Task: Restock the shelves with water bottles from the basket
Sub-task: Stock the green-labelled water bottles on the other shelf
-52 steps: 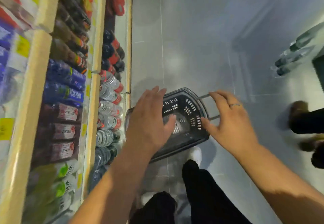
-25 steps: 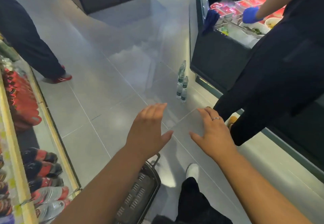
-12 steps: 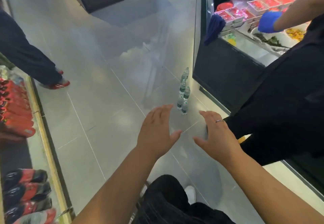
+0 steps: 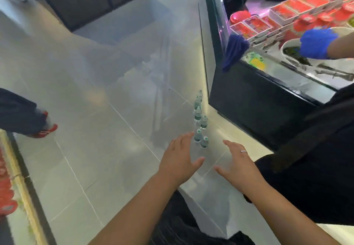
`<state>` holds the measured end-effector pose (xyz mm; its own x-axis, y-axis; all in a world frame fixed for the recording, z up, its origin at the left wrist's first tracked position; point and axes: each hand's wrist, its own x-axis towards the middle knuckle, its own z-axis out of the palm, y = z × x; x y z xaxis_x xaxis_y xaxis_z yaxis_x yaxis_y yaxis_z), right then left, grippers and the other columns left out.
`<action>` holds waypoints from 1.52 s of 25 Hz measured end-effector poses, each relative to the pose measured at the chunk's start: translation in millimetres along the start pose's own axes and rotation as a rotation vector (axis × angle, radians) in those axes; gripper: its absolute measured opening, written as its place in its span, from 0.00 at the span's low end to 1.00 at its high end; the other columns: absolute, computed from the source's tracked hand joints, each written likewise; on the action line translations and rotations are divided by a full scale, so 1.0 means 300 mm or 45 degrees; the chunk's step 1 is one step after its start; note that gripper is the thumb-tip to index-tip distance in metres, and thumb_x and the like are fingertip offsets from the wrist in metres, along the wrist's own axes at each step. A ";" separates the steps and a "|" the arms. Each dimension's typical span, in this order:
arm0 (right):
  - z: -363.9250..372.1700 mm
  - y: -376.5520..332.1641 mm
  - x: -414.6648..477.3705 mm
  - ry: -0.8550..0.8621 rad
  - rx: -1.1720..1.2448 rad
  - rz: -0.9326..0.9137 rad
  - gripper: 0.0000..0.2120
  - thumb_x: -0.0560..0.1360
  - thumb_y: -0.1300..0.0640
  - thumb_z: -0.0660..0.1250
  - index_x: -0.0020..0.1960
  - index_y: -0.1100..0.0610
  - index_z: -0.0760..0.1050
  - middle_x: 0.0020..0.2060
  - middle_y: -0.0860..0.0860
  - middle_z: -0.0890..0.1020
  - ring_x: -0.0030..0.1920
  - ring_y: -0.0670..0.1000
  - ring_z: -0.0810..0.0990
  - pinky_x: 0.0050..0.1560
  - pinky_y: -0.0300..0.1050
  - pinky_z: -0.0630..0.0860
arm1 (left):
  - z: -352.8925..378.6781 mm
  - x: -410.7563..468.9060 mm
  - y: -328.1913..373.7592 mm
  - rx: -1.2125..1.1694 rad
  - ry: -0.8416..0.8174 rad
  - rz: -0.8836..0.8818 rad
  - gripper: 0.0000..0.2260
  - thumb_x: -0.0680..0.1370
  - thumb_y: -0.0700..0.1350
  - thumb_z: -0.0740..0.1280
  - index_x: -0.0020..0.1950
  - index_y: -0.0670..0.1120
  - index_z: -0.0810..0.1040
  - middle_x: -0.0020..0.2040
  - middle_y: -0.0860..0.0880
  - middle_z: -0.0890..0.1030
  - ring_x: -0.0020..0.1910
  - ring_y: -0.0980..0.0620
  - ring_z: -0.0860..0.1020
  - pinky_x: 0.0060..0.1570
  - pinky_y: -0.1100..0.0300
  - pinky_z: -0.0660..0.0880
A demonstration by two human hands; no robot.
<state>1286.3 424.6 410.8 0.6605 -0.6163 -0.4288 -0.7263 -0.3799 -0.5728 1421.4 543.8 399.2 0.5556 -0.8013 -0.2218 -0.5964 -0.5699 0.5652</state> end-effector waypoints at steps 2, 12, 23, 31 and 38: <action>0.030 -0.034 0.191 -0.003 0.062 0.128 0.36 0.72 0.52 0.73 0.74 0.47 0.59 0.71 0.49 0.64 0.68 0.52 0.69 0.59 0.39 0.68 | -0.028 0.193 -0.115 0.026 -0.096 -0.013 0.34 0.76 0.58 0.66 0.77 0.54 0.54 0.76 0.53 0.61 0.73 0.51 0.60 0.72 0.58 0.57; 0.343 0.180 1.069 0.046 0.208 0.616 0.40 0.70 0.54 0.75 0.76 0.49 0.57 0.73 0.52 0.62 0.70 0.54 0.65 0.66 0.47 0.66 | 0.334 1.091 -0.588 0.154 -0.503 0.090 0.33 0.76 0.54 0.67 0.77 0.49 0.56 0.74 0.48 0.64 0.71 0.47 0.64 0.68 0.58 0.60; 1.150 1.046 1.650 -0.112 0.264 0.837 0.48 0.65 0.55 0.78 0.77 0.51 0.53 0.72 0.57 0.63 0.69 0.57 0.68 0.66 0.49 0.66 | 1.352 1.543 -1.187 0.163 -0.725 -0.044 0.40 0.73 0.51 0.71 0.78 0.49 0.51 0.75 0.46 0.61 0.73 0.46 0.63 0.72 0.56 0.59; 1.449 1.306 1.890 0.121 0.504 0.493 0.35 0.62 0.57 0.81 0.65 0.53 0.69 0.51 0.40 0.78 0.56 0.49 0.77 0.54 0.38 0.71 | 1.725 1.704 -1.386 -0.227 -0.701 0.098 0.34 0.68 0.45 0.78 0.70 0.49 0.67 0.57 0.54 0.77 0.57 0.52 0.76 0.52 0.67 0.67; 1.343 1.131 1.793 0.093 0.853 0.610 0.32 0.57 0.51 0.79 0.60 0.53 0.76 0.50 0.46 0.84 0.52 0.46 0.82 0.56 0.46 0.76 | 1.539 1.592 -1.338 -0.556 -0.777 -0.150 0.32 0.66 0.45 0.79 0.66 0.53 0.70 0.55 0.56 0.79 0.54 0.54 0.77 0.57 0.61 0.72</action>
<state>1471.7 242.3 -295.7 0.2776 -0.6590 -0.6991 -0.6433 0.4129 -0.6447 1658.5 305.9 -300.4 0.1065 -0.7702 -0.6288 -0.1992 -0.6361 0.7455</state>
